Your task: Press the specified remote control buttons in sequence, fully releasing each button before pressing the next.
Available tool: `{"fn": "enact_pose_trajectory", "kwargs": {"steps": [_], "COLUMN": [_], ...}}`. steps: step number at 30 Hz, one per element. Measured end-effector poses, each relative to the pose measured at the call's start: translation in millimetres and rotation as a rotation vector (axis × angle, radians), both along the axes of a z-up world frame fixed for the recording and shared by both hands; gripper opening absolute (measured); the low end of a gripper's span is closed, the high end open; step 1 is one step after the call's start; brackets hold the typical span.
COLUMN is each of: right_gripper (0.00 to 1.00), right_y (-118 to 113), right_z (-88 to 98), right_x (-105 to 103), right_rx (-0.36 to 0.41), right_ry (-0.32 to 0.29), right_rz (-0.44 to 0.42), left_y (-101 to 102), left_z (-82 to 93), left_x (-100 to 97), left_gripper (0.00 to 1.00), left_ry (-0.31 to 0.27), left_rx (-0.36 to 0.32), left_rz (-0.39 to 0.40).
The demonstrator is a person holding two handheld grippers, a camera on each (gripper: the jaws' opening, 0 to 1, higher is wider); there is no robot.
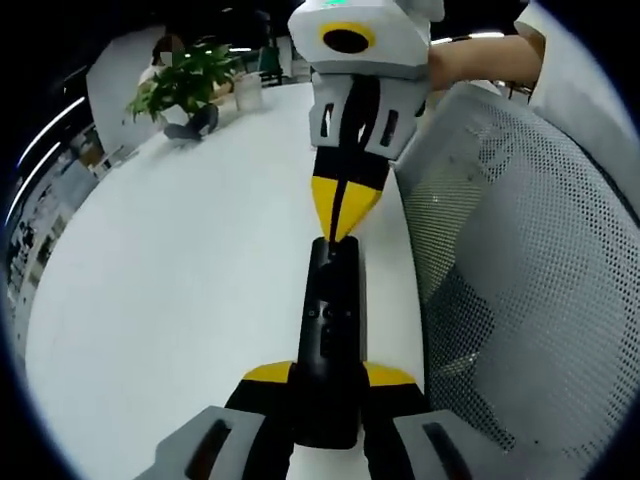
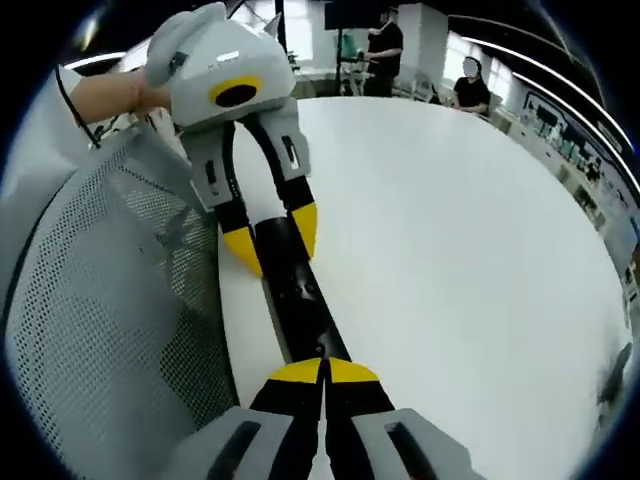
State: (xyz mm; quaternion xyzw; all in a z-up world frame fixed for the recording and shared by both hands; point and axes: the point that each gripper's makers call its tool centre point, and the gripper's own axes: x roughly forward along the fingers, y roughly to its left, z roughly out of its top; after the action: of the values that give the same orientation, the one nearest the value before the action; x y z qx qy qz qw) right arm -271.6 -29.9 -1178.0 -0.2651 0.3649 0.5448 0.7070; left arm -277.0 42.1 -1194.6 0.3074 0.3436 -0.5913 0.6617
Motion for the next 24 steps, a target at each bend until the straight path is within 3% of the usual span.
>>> {"fn": "enact_pose_trajectory", "kwargs": {"steps": [8, 14, 20, 24], "right_gripper": [0.00, 0.00, 0.00, 0.00], "right_y": [11.6, 10.5, 10.5, 10.0], "right_z": [-5.2, -5.2, -5.8, -4.5], "right_x": [-5.2, -5.3, -3.3, -2.6], "right_rx": [-0.039, -0.095, -0.110, -0.035], "right_ry": [-0.013, -0.069, -0.071, 0.010], "right_rz": [0.090, 0.155, 0.148, 0.067], "left_y": [0.2, 0.2, -0.3, -0.4], "left_z": [0.8, 0.6, 0.1, -0.1], "left_x": [-0.5, -0.6, -1.1, -1.0], "left_gripper": [0.22, 0.22, 0.22, 0.22], "left_ry": [0.003, 0.004, 0.003, 0.003], "left_rx": [0.011, 0.013, 0.035, 0.045], "left_rz": [-0.013, -0.016, -0.032, -0.034]}}
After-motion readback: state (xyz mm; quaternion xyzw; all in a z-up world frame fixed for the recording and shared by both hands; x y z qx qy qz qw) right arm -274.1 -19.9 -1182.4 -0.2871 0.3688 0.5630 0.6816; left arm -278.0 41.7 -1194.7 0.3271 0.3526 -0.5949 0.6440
